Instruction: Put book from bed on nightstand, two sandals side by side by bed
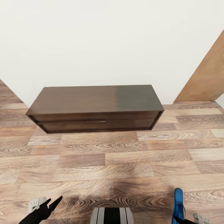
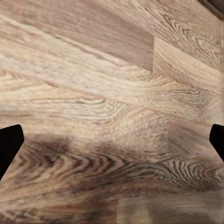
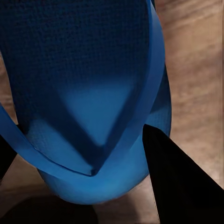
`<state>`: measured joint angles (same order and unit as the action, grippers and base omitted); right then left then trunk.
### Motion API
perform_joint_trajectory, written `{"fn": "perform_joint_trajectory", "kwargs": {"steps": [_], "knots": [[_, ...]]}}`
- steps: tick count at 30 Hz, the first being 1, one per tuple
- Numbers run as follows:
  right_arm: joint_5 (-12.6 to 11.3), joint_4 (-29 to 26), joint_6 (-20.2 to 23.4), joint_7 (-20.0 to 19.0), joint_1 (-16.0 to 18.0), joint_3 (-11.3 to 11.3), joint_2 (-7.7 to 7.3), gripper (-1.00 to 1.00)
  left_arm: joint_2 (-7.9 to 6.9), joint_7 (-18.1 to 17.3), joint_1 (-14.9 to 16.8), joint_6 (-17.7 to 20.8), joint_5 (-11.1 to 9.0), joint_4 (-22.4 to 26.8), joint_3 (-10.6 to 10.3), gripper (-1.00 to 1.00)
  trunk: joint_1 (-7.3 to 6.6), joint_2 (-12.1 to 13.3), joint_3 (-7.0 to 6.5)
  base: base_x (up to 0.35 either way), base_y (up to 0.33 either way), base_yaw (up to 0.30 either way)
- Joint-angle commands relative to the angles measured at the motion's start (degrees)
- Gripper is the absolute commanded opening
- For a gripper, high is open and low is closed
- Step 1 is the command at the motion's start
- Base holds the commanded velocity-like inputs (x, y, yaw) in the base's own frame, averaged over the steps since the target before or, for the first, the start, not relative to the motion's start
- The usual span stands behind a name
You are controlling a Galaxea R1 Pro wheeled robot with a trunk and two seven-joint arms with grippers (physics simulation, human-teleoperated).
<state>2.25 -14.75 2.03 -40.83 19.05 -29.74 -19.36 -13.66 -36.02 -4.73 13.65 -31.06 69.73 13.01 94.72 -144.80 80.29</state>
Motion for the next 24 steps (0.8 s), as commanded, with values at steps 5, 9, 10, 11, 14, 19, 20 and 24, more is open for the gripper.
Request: {"fn": "perform_joint_trajectory", "kwargs": {"steps": [5, 9, 10, 11, 14, 19, 20, 24], "knots": [[0.2, 0.1, -0.4, -0.3, 0.0, -0.4, -0.01, -1.0, 0.04, -0.1, 0.0, 0.6, -0.6, 0.1, 0.0, 1.0, -0.13, 0.1, -1.09, 0.0, 0.0, 0.0], [0.2, 0.1, -0.4, -0.3, 0.0, -0.5, -0.23, -1.0, 0.04, -0.1, 0.0, 0.6, -0.6, 0.1, 0.0, 1.0, -0.24, 0.1, -1.97, 0.0, 0.0, 0.0], [0.2, 0.1, -0.4, -0.3, 0.0, -0.5, -0.27, -1.0, 0.04, -0.1, 0.0, 0.6, -0.6, 0.1, 0.0, 1.0, -0.26, 0.1, -2.19, 0.0, 0.0, 0.0], [0.2, 0.1, -0.4, -0.4, 0.0, -0.5, -0.28, -1.0, 0.04, -0.1, 0.0, 0.6, -0.6, 0.1, 0.0, 1.0, -0.29, 0.1, -2.41, 0.0, 0.0, 0.0], [0.2, 0.2, -0.4, -0.4, 0.0, -0.5, -0.32, -1.0, 0.04, -0.1, 0.0, 0.6, -0.6, 0.1, 0.0, 1.0, -0.36, 0.2, -3.08, 0.0, 0.0, 0.0], [0.2, 0.1, -0.4, -0.6, 0.1, -0.5, -0.36, -1.0, 0.04, -0.1, 0.0, 0.6, -0.6, 0.1, 0.0, 1.0, -0.49, 0.2, -4.19, 0.0, 0.0, 0.0], [0.2, 0.1, -0.4, -0.6, 0.1, -0.4, -0.37, -1.0, 0.04, -0.1, 0.0, 0.6, -0.6, 0.1, 0.0, 1.0, -0.52, 0.3, -4.41, 0.0, 0.0, 0.0], [0.2, 0.2, -0.4, -0.7, 0.0, -0.4, -0.36, -1.0, 0.04, -0.1, 0.0, 0.6, -0.6, 0.1, 0.0, 1.0, -0.62, 0.3, -5.29, 0.0, 0.0, 0.0]]}}
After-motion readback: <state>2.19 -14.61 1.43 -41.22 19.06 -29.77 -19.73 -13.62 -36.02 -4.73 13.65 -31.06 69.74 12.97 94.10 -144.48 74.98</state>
